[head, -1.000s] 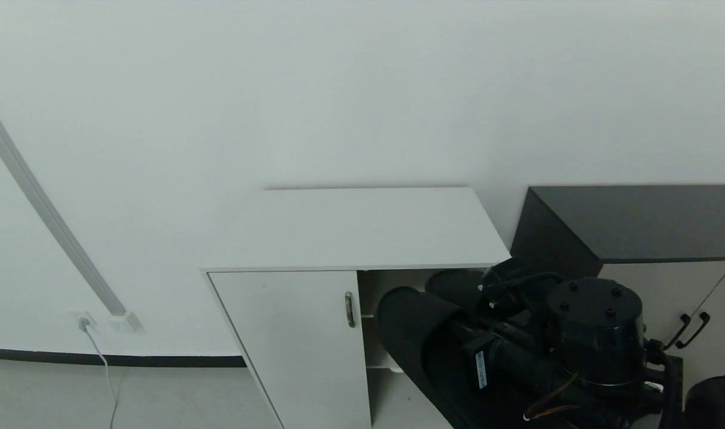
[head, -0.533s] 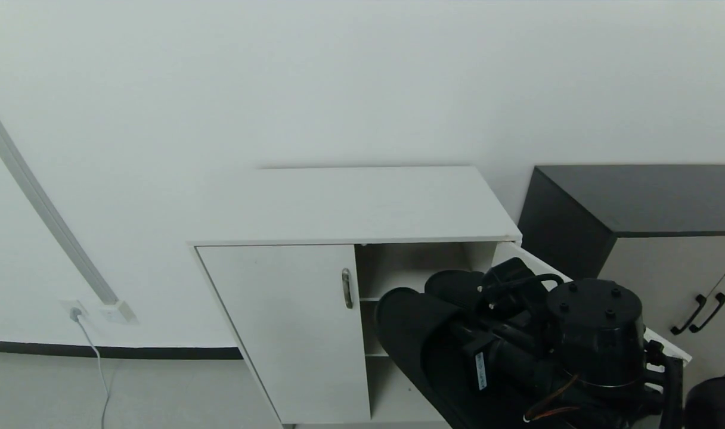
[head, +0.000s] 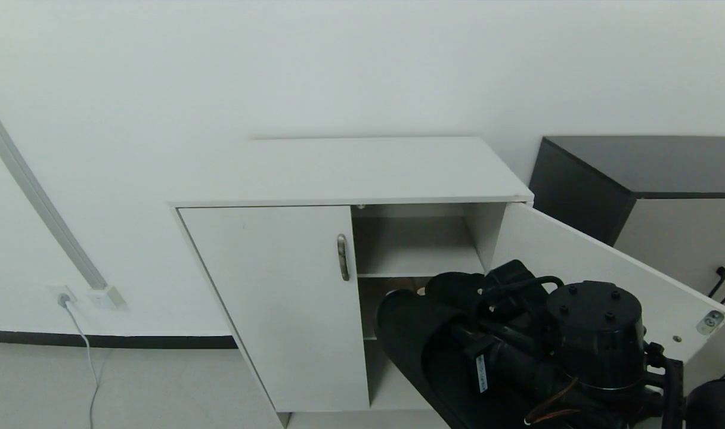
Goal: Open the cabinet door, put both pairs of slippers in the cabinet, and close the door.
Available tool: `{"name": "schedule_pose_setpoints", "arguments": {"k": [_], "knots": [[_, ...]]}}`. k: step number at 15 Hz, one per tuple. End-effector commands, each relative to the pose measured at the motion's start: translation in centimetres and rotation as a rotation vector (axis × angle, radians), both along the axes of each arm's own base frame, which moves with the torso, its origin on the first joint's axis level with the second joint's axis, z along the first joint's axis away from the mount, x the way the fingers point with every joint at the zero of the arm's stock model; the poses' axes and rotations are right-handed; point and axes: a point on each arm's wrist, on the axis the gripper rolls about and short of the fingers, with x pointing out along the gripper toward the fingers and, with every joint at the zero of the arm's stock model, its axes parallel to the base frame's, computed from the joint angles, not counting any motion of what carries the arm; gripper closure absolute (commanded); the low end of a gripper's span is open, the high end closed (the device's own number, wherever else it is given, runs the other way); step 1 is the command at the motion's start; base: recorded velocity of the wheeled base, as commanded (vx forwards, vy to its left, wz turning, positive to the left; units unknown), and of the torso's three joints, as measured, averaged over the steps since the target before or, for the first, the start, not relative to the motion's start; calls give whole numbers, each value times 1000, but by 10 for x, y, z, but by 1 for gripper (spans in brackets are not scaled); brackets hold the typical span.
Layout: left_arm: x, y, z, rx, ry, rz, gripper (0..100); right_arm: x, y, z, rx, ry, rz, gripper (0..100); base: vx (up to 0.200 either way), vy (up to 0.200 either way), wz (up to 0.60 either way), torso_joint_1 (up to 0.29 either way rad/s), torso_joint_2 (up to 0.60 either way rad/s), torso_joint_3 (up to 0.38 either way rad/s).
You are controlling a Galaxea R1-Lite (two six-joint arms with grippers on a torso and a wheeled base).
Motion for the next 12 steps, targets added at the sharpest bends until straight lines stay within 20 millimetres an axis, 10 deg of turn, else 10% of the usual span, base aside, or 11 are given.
{"name": "schedule_pose_setpoints", "arguments": {"k": [1, 12], "knots": [[0, 0, 0, 0, 2, 0, 100, 0, 0, -2, -5, 4, 0, 100, 0, 0, 0, -168, 486, 320], [0, 0, 0, 0, 0, 0, 100, -2, 2, -2, -7, 6, 8, 100, 0, 0, 0, -123, 469, 342]]}}
